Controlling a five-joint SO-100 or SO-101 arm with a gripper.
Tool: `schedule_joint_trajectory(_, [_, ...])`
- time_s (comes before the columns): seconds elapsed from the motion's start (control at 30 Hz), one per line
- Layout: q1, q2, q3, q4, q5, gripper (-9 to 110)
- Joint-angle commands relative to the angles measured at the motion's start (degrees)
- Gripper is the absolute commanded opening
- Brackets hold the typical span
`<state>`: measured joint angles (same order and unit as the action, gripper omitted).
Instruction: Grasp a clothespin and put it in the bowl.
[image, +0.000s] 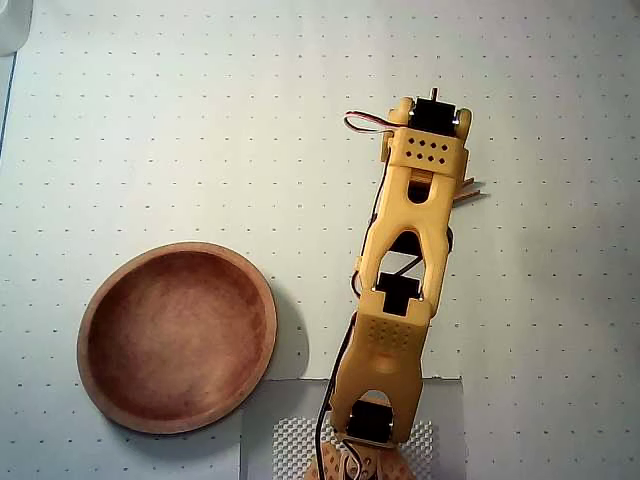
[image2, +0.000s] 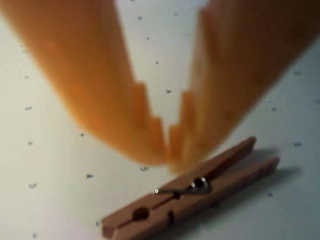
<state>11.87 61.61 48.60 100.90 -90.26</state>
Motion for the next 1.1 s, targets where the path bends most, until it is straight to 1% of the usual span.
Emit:
schedule_joint_trajectory(0.0, [-0.5, -0.3, -6.3, 1.6, -2.4, -3])
schedule_joint_trajectory(0.33, [-2.8, -9.2, -16.1, 1.5, -3.5, -3])
schedule_joint_trajectory(0.53, [-2.7, -14.9, -19.9, 1.7, -1.3, -3])
schedule_joint_trajectory(0.6, [-2.7, -15.8, -19.5, 1.7, 2.1, -3])
schedule_joint_trajectory(0.83, [-2.6, -17.1, -19.2, 1.8, 19.9, -3])
schedule_joint_trajectory(1.07, [-2.6, -17.1, -19.4, 1.8, 34.0, -3])
